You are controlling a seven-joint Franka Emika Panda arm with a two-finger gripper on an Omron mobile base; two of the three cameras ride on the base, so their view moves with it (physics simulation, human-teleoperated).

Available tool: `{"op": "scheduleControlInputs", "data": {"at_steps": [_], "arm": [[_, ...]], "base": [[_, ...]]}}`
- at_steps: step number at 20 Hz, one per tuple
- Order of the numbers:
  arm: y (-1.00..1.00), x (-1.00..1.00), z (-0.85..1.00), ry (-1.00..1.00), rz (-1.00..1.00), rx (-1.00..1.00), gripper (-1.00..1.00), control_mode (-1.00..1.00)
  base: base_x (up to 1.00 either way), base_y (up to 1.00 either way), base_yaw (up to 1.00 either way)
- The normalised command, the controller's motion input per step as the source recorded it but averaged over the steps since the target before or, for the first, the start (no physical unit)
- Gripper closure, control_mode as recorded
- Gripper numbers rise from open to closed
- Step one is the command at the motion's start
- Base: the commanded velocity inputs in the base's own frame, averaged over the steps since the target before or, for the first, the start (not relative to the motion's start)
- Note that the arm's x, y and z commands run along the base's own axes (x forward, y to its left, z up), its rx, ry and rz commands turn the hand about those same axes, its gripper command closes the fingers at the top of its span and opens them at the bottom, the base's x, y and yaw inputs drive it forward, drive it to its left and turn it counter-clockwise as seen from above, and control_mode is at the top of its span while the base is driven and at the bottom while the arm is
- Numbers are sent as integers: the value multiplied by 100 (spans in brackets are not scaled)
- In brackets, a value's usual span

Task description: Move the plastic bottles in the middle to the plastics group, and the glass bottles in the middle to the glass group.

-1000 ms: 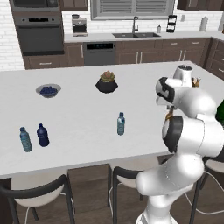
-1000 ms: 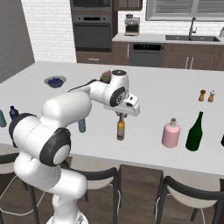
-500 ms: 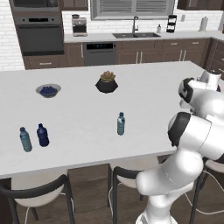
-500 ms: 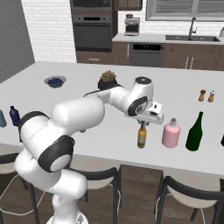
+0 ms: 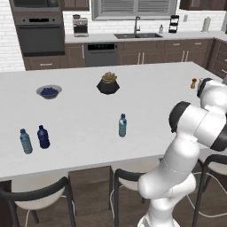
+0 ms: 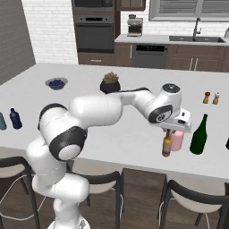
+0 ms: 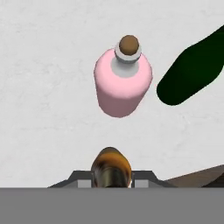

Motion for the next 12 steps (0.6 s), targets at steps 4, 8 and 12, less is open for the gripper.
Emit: {"op": "scheduleControlInputs", "data": {"at_steps": [4, 8, 12], "arm": [[-72, 4, -11, 0, 0, 0, 100, -100], [-49, 6, -22, -2, 0, 0, 100, -100], [-25, 15, -30, -3, 1, 0, 100, -100]], "base": [[0, 0, 0], [0, 0, 0], [0, 0, 0]]}}
